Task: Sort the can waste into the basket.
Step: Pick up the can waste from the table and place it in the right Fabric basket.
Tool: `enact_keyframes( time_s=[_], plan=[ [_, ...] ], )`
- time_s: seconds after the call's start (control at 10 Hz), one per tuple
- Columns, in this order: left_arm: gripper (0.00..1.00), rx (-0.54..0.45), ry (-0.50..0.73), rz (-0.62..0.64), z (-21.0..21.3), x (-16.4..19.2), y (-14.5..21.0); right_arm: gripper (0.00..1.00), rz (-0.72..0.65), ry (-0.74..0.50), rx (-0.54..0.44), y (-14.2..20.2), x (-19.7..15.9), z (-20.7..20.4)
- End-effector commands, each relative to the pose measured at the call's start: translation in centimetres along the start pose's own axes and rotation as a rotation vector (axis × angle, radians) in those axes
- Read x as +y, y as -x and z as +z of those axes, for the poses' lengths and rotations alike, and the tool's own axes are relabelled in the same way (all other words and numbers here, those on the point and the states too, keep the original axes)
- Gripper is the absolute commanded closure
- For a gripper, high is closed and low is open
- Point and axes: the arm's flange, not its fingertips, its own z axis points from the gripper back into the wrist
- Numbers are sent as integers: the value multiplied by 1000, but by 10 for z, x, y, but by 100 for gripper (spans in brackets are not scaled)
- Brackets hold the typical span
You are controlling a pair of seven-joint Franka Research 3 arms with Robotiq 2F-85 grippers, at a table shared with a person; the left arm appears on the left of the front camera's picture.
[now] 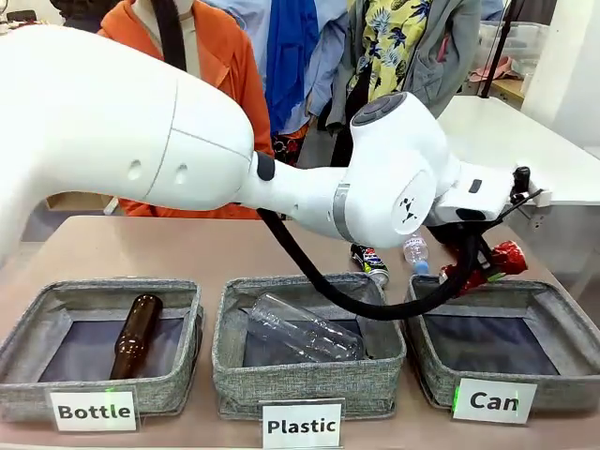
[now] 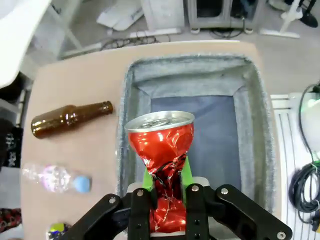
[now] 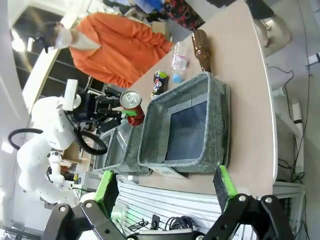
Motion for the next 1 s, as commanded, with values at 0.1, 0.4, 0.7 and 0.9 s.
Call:
enact_keyframes(
  time_s=[0.1,0.4,0.7,0.9],
  plan=[
    [77,45,39,37,0,-5,-27,0,-21,1,-24,3,4,8],
    [17,94,86,45,-5,-8,-25,0,-21,1,-24,3,4,8],
    [0,86,115,76,4,-6,-24,0,-21,1,-24,3,4,8],
    [0,106,194,209,31,-17,-19,0,-21,1,-24,3,4,8]
  ],
)
